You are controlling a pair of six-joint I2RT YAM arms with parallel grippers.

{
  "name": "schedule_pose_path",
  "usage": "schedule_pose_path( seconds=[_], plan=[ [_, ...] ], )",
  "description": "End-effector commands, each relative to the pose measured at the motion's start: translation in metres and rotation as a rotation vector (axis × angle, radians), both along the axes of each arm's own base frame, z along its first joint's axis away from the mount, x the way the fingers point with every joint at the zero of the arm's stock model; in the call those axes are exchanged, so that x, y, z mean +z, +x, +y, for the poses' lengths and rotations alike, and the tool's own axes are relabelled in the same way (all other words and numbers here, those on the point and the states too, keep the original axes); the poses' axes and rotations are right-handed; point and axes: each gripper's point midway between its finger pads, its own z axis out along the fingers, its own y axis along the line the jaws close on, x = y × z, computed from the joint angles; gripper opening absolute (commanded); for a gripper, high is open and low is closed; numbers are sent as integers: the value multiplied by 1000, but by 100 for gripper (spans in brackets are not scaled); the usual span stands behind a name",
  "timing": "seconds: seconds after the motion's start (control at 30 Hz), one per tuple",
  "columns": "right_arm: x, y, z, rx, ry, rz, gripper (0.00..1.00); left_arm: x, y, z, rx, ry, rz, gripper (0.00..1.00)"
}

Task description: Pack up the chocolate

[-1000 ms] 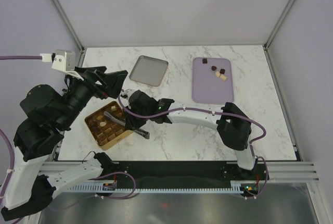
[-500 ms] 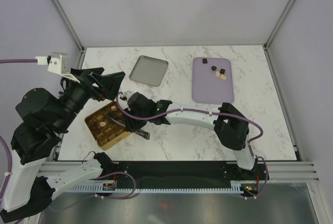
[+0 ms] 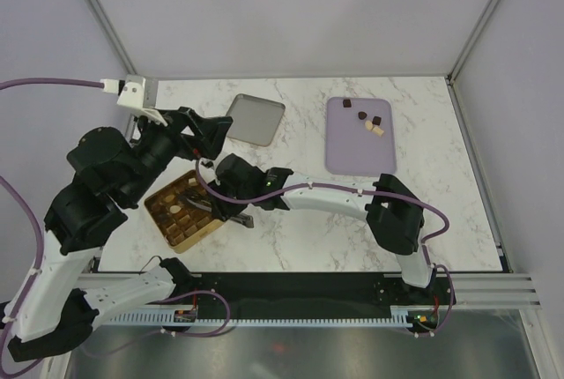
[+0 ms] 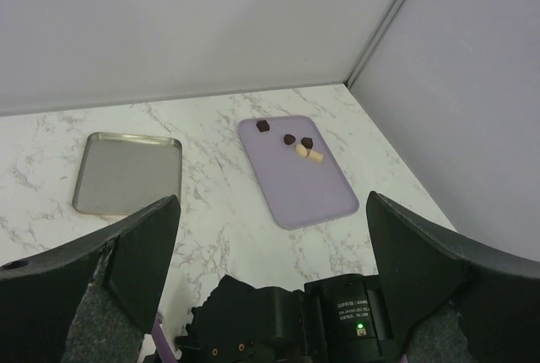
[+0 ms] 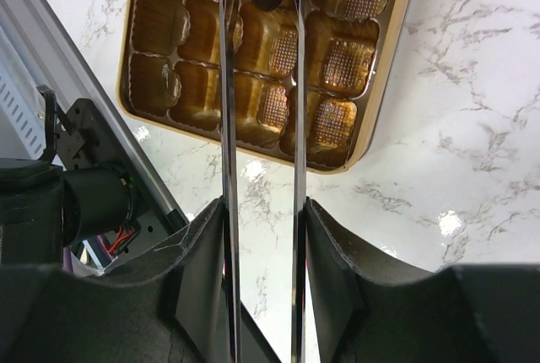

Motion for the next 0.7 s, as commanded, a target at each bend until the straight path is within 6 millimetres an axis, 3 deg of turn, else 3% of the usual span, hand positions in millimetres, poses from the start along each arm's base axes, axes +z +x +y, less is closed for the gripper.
schedule_pose_path(
  seconds=[0.0,0.43,0.57,0.67],
  plan=[
    [62,9,9,5,114,-102,48,7,7,0,22,-1,-25,99],
    [85,19,4,-12,147,-157,49,5,14,0,53,13,-17,99],
    [89,32,-13,-54,137,-174,48,5,15,-2,48,15,-15,99],
    [88,58,-43,-149,110,-191,48,2,18,-5,48,26,-11,99]
  ],
)
